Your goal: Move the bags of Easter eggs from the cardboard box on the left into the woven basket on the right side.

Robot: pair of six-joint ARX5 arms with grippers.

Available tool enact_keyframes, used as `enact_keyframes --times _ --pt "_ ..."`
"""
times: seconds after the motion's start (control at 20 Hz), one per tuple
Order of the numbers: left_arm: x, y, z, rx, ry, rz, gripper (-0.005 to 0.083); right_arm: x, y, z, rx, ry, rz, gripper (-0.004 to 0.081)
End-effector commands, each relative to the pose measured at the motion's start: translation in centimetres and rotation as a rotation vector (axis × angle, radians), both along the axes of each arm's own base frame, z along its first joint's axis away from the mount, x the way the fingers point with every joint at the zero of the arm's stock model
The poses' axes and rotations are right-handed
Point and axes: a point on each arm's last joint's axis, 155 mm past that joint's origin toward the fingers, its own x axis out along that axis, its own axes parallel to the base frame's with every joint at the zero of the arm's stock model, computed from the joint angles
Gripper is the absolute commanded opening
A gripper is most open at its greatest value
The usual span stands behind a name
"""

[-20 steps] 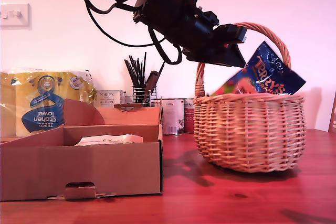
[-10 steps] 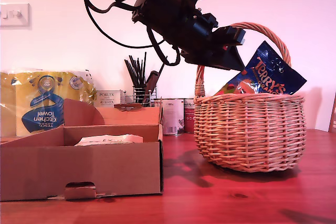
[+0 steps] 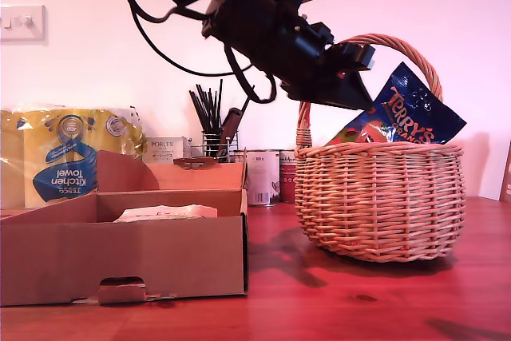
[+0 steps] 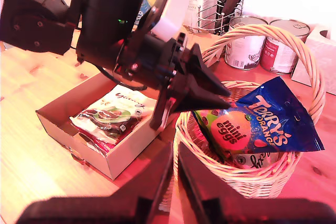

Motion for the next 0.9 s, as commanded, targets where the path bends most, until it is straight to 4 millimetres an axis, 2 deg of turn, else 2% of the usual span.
enact_keyframes --times 0.0,0.1,0.2,0.25,0.35,0.45,0.55,0.7,0.85 --pt "-0.1 -0.6 -2.7 0.030 0.028 -0.014 0.0104 0.0 0.2 -0.9 -0.006 0.018 0.009 -0.0013" --pt "0.1 -0.7 -2.3 0.017 0.015 -0.012 0.0132 0.0 0.2 -0.9 -0.006 0.018 0.009 -0.0013" --pt "0.5 -0.8 -1.8 0.004 -0.004 -0.001 0.0274 0.0 0.2 -1.0 -0.006 0.019 0.009 -0.0013" --pt "0.6 -0.7 -1.7 0.000 -0.009 0.001 0.0273 0.0 0.2 -0.9 -0.006 0.019 0.009 -0.0013" --pt "0.6 -0.8 -2.3 0.007 -0.001 0.000 0.0175 0.0 0.2 -0.9 -0.005 0.017 0.009 -0.0013" --pt "0.5 -0.7 -2.5 0.016 0.006 0.002 0.0175 0.0 0.2 -0.9 -0.005 0.017 0.009 -0.0013" --pt "0.5 -0.5 -0.5 -0.009 -0.020 0.009 0.0195 0.0 0.2 -0.9 -0.006 0.018 0.009 -0.0013" --pt "0.5 0.8 2.2 -0.024 -0.022 0.044 0.0411 0.0 0.2 -1.0 -0.006 0.019 0.009 -0.0013" --pt "-0.2 1.8 4.3 -0.020 -0.025 0.053 0.0412 0.0 0.2 -1.0 -0.007 0.019 0.009 -0.0013"
